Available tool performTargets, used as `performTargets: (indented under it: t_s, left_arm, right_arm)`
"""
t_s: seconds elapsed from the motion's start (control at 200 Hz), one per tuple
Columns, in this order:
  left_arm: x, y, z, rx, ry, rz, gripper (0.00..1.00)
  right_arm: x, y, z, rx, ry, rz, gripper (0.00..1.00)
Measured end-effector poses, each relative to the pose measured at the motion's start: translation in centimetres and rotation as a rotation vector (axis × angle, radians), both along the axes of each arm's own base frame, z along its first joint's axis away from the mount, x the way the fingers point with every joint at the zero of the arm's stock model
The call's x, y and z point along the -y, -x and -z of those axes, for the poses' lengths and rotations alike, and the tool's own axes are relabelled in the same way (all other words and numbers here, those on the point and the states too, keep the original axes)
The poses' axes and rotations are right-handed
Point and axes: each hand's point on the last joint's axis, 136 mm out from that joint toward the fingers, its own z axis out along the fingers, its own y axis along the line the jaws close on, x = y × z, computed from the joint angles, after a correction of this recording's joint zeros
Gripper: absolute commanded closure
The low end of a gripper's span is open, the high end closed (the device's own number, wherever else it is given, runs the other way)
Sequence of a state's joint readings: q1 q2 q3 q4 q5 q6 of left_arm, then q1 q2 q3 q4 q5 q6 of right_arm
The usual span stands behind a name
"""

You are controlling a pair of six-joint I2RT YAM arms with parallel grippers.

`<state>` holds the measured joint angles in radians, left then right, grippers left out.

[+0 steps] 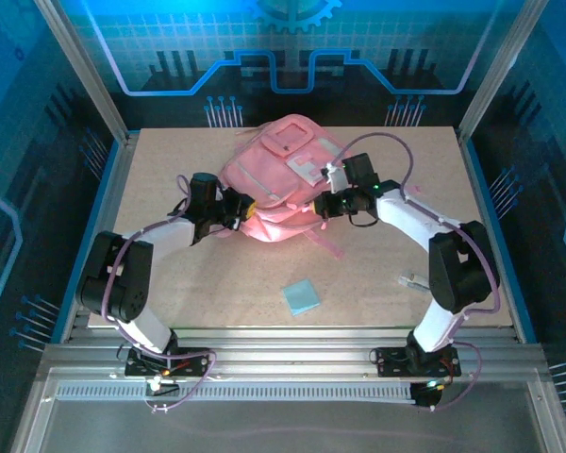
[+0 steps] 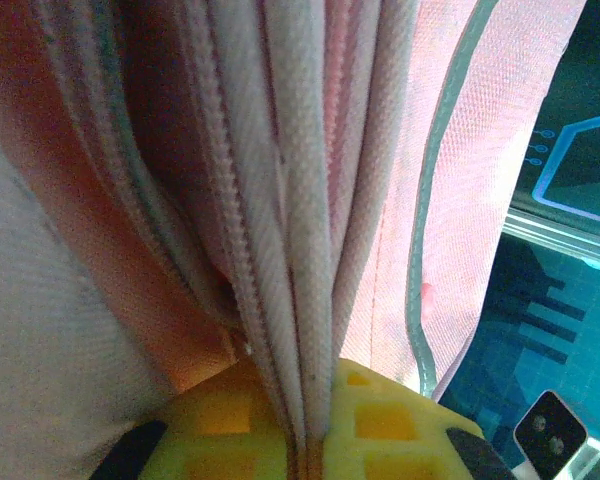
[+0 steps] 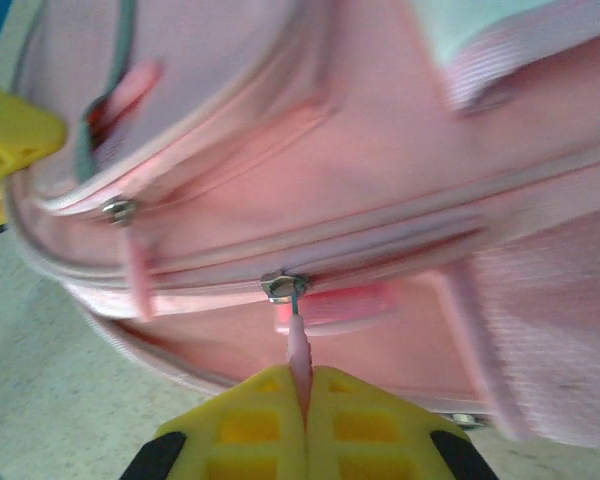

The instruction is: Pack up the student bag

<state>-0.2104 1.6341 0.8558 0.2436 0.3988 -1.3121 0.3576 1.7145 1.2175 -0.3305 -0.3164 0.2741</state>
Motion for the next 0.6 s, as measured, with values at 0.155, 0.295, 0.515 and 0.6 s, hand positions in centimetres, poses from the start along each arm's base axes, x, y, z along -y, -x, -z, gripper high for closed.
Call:
performTargets:
  t_s: [0.155, 0.295, 0.515, 0.6]
  left_arm:
    - [0.1, 0.2, -0.1, 0.001, -0.011, 0.019, 1.0]
    - [0.1, 0.1, -0.4, 0.006, -0.031, 0.035, 1.0]
    - [0.2, -0.1, -0.9, 0.023, -0.051, 0.059, 1.0]
    - [0.3, 0.0, -1.2, 0.03, -0.054, 0.065, 1.0]
  right_arm:
    - [2.2, -1.4, -0.6, 0.014, 0.017, 0.048, 1.0]
    - [2.4, -1.4, -0.5, 0.022, 0.059, 0.052, 1.0]
    - [4.0, -2.3, -0.8, 0.003, 0.108, 0.116, 1.0]
    - [4.1, -2.3, -0.7, -0.003, 0.107, 0.124, 1.0]
